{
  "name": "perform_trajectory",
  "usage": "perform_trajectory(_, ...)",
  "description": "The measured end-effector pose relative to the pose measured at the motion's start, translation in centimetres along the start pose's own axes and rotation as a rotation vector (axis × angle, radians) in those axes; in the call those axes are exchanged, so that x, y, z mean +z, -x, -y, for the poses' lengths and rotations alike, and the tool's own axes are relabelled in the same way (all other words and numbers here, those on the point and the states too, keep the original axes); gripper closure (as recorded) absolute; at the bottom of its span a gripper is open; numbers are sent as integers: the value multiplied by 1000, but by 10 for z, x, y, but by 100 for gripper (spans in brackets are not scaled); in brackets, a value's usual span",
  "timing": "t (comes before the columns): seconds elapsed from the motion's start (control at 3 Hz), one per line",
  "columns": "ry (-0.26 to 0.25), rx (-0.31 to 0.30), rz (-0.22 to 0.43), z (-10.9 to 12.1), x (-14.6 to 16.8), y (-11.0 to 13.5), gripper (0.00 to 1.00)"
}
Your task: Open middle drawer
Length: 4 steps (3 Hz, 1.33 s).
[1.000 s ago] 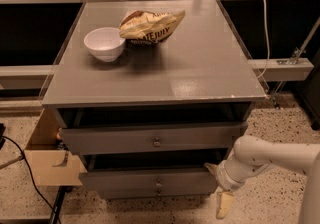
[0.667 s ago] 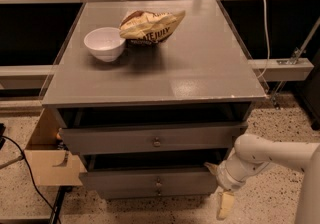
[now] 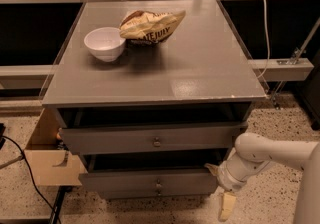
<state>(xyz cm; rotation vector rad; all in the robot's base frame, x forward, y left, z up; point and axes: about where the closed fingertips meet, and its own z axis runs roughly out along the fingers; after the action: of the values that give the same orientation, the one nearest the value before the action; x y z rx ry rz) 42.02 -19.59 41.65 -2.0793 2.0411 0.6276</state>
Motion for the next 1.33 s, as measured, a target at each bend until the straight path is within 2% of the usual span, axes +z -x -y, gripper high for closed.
perform_trajectory(0.33,29,7,3,-11,-1,-1,0)
perform_trajectory(0.67,30,7,3,-12,-4,0,0)
perform_trajectory(1.33,78,28,11,-48,-6,-2,0)
